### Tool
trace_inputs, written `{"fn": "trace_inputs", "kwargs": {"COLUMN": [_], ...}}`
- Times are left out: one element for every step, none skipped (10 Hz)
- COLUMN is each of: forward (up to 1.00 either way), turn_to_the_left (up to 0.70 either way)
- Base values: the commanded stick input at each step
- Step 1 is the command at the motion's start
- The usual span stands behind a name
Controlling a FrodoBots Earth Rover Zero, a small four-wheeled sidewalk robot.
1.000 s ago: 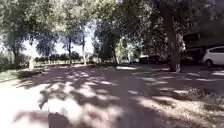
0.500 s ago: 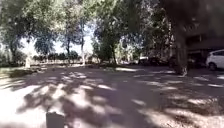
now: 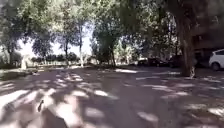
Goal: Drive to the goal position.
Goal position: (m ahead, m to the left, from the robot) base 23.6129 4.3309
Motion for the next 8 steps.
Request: {"fn": "trace_inputs", "kwargs": {"forward": [0.85, 0.85, 0.85, 0.85, 0.85, 0.85, 0.85, 0.85], "turn_to_the_left": [0.0, 0.0, 0.0, 0.0, 0.0, 0.0, 0.01, 0.32]}}
